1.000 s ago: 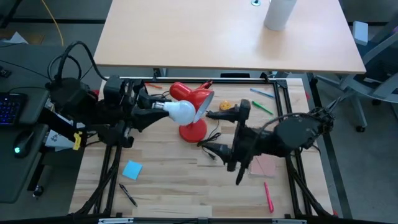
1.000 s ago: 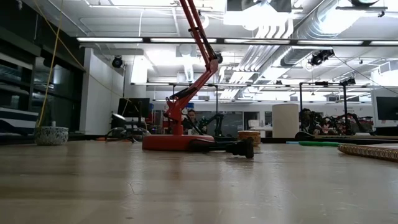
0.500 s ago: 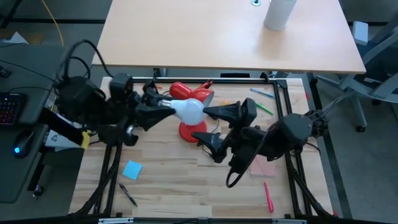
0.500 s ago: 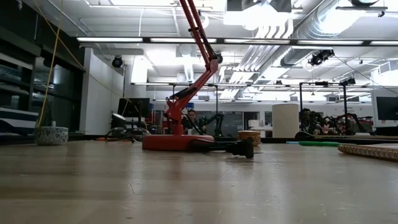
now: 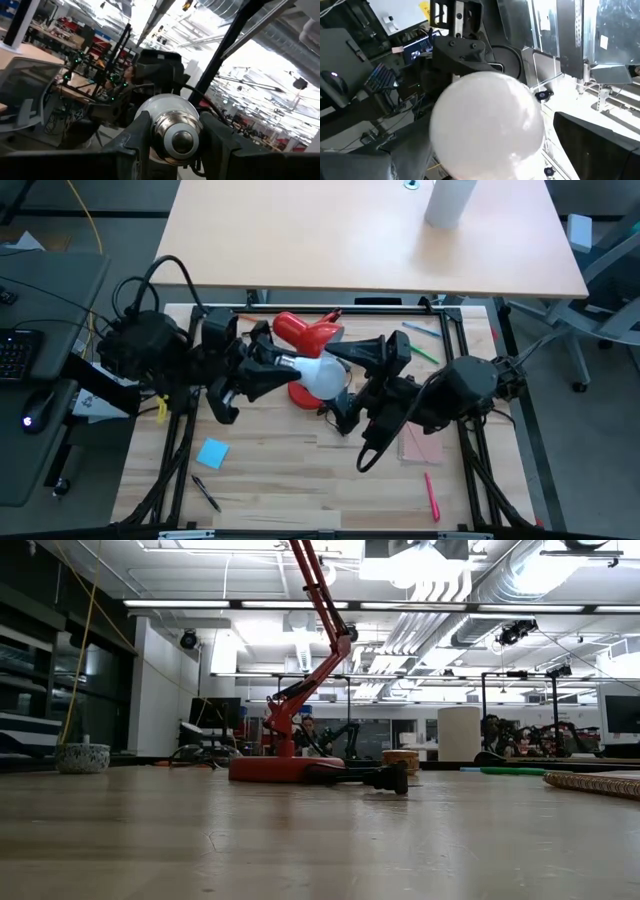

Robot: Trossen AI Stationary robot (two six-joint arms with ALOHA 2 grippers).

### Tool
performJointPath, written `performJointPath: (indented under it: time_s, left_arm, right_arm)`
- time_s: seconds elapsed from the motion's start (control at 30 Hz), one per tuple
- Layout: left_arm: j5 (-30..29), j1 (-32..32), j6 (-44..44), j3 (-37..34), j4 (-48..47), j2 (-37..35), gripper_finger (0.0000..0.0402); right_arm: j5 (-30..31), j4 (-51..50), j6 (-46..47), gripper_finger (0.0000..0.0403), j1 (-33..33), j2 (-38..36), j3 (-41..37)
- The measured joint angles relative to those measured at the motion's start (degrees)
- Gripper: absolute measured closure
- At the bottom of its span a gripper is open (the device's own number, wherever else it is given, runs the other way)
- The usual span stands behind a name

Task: Screw lightbulb
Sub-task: Insert the lightbulb into the lamp

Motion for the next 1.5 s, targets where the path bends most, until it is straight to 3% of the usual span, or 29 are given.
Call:
performJointPath:
  time_s: [0.43,1.5]
  left_arm:
    - [0.0,1.5,1.9,0.0,-0.4,-0.3,0.0288]
    - [0.4,1.7,-1.7,0.0,-3.0,-0.6,0.0288]
  right_arm:
    - [0.0,-2.8,4.1,0.0046,0.0,0.0,0.0]
    - [0.2,-4.9,2.6,0.0048,-1.4,-0.1,0.0]
